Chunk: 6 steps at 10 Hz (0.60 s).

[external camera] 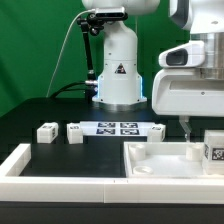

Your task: Assemble one leg

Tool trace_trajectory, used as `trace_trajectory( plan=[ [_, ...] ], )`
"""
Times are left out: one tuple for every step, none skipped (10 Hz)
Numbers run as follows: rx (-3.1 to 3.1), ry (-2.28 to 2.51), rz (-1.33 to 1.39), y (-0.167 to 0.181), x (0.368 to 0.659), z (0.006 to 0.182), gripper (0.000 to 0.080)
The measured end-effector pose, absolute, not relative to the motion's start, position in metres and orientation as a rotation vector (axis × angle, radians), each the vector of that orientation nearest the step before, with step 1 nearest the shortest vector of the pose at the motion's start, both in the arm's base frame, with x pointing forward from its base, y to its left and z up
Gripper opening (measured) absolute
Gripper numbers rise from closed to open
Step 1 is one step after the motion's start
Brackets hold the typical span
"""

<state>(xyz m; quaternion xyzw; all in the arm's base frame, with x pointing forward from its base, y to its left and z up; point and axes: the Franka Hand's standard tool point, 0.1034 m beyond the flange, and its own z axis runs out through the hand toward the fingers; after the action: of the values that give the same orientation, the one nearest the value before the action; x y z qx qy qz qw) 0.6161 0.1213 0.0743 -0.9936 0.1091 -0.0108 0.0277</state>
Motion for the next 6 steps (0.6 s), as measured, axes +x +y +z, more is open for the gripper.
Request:
trace_trajectory(
  plan=[
    [-3.078, 0.241, -0.035, 0.1178, 0.6166, 0.0740, 0.0649],
    [-3.081, 0.202, -0.036, 0.1181, 0.6165, 0.0740, 0.0649],
    [-3.080, 0.214, -0.036, 0.1182, 0.6165, 0.0740, 0.0649],
    [-3.080, 0.215, -0.036, 0.1179, 0.6166, 0.0740, 0.0516],
    [-3.080, 0.215, -0.036, 0.1179, 0.6166, 0.0740, 0.0377],
    [-3.078, 0.226, -0.036, 0.1180, 0.6165, 0.0740, 0.0377]
  ],
)
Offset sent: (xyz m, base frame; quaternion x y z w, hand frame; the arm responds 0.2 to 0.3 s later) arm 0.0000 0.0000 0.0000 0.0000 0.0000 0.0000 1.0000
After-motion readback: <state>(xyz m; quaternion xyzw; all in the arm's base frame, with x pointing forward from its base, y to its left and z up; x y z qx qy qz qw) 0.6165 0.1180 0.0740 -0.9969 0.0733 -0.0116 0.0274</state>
